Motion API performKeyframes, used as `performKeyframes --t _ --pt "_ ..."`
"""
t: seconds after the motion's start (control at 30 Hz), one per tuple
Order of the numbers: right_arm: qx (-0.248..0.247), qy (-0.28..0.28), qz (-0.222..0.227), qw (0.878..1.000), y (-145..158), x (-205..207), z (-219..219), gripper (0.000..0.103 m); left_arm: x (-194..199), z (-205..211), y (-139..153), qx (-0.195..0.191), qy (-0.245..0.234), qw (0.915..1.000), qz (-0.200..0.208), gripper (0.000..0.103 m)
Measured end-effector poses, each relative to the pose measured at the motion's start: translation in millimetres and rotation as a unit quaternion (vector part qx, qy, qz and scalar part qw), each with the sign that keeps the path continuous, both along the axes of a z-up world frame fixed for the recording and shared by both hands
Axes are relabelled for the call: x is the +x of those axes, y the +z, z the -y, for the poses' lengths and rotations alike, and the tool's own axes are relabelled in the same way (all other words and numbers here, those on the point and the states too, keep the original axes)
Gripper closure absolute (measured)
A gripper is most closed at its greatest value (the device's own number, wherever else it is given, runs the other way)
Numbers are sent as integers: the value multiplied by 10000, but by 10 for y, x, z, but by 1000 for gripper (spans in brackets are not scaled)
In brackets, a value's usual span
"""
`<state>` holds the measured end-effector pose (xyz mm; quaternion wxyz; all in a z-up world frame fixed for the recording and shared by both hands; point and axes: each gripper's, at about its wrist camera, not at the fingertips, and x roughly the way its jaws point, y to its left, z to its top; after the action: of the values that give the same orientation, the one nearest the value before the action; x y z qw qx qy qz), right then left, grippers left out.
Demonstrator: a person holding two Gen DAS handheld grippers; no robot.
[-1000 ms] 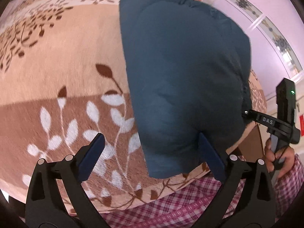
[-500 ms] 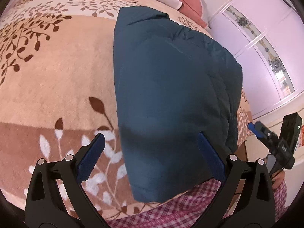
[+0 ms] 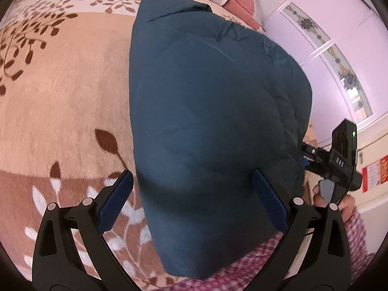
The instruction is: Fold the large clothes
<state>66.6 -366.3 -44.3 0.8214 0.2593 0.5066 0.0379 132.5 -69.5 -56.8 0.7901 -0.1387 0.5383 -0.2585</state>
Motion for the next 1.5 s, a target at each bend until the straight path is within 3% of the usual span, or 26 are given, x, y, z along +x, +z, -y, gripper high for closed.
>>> performKeyframes --t 0.13,0.37,0.6,0.77,0.97,1.07,1.23,1.5 --pt "93 9 -117 9999 -153 71 43 6 71 17 -49 -120 -58 9999 -38 4" --pt "1182 -75 -234 9927 -489 63 193 6 126 20 -186 -514 56 9979 -385 3" --pt "1092 35 -141 9939 -487 22 156 7 74 136 -190 -579 112 9974 -415 4" --pt "1709 102 22 9852 -514 -11 121 39 -43 314 -93 -541 67 9984 -126 18" --pt "1612 260 263 9862 -417 3 53 53 -145 379 145 -152 -65 9971 746 38" --pt "1509 309 446 9871 -328 20 -91 56 -102 350 262 37 -13 9936 1131 41" --pt "1207 625 579 9890 -229 304 -533 57 109 4 345 137 353 9911 1274 42" --pt "819 1360 608 9854 -161 942 -1382 58 537 -996 307 408 1116 9834 1370 42"
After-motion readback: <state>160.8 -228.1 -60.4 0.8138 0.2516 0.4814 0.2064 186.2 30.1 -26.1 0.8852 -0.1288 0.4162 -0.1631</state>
